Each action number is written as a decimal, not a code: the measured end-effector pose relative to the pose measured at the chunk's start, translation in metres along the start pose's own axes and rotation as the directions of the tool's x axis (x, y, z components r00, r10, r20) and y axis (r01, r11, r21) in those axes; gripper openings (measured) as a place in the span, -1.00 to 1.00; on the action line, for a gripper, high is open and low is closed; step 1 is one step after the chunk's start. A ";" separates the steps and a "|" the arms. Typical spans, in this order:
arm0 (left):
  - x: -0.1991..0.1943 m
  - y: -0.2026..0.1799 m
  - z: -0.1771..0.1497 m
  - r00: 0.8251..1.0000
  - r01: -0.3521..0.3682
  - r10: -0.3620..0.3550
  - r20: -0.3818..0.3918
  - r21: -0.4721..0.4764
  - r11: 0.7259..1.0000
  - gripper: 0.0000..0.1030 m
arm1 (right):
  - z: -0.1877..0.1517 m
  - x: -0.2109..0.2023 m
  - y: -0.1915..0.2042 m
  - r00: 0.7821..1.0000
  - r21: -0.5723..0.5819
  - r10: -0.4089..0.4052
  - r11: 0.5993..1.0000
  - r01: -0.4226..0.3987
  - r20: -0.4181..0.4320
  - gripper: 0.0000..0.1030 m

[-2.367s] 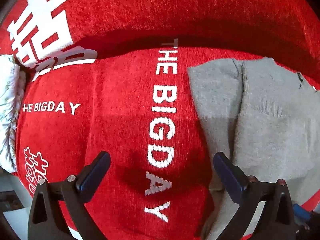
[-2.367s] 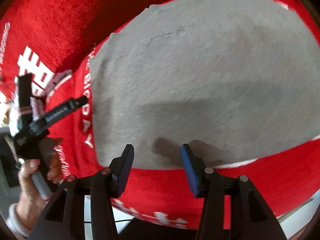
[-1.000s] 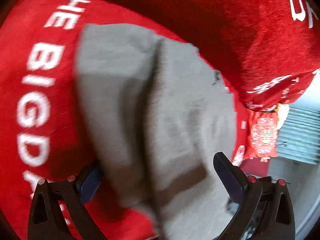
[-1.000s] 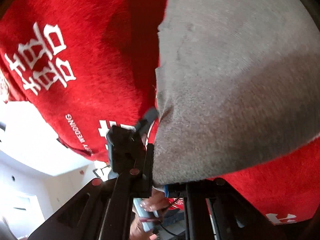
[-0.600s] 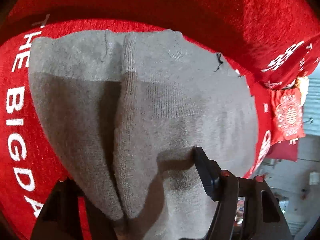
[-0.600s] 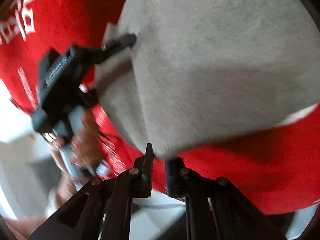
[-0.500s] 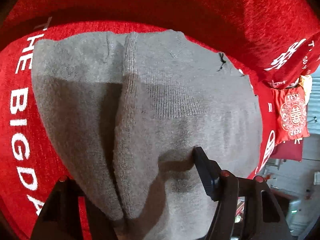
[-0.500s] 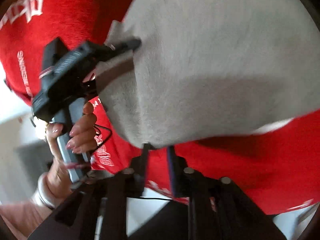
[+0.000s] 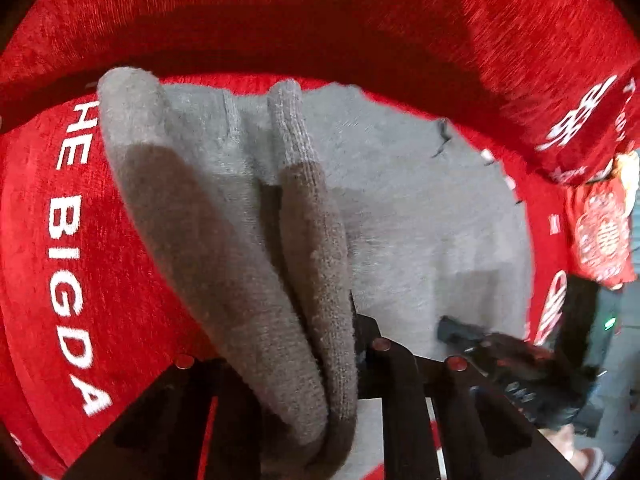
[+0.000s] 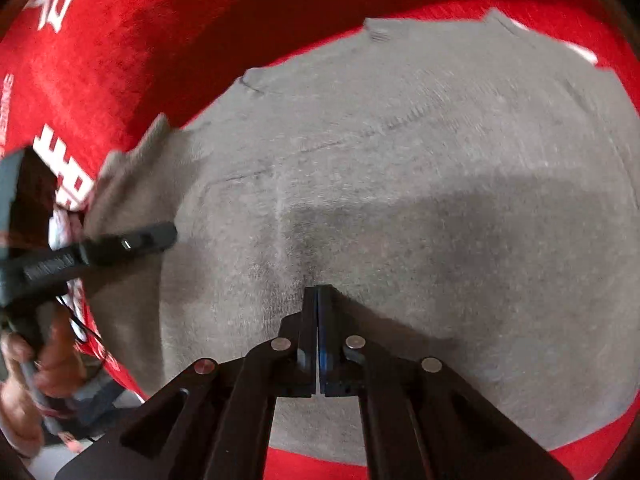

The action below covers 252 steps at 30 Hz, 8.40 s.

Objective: Fold small clothes

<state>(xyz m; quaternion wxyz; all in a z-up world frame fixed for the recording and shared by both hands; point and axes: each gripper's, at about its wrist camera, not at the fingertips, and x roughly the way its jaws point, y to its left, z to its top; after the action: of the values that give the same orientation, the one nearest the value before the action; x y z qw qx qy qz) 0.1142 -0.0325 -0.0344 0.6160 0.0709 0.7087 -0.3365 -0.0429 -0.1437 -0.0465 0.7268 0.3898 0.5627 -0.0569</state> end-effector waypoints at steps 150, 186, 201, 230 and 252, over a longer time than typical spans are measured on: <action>0.031 -0.123 -0.114 0.913 -0.407 0.406 0.031 0.067 0.911 1.00 | -0.096 -0.156 -0.166 0.997 0.188 -0.070 0.980 0.068 0.008 0.42; 0.048 -0.166 -0.014 0.955 -0.293 0.292 0.045 0.025 0.956 1.00 | 0.024 -0.134 -0.281 0.959 0.318 0.283 0.912 -0.260 -0.025 0.53; 0.103 -0.175 0.008 0.994 -0.111 0.112 -0.009 0.054 0.992 1.00 | 0.045 -0.092 -0.256 0.899 0.244 0.434 0.880 -0.408 -0.064 0.62; -0.006 -0.146 -0.025 0.991 0.057 -0.063 0.118 0.054 0.997 -0.14 | 0.032 -0.123 -0.193 0.804 0.316 0.593 0.755 -0.575 0.047 -0.40; -0.070 0.002 -0.119 0.969 -0.147 0.163 0.187 -0.098 0.984 -0.13 | -0.021 -0.056 -0.100 0.929 0.275 0.365 0.901 -0.335 -0.066 0.19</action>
<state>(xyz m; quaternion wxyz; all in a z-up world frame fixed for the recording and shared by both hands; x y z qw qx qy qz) 0.0327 0.0583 0.0306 0.7091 0.0671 0.6509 -0.2627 -0.1317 -0.2192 -0.0502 0.6341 0.5787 0.5122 0.0243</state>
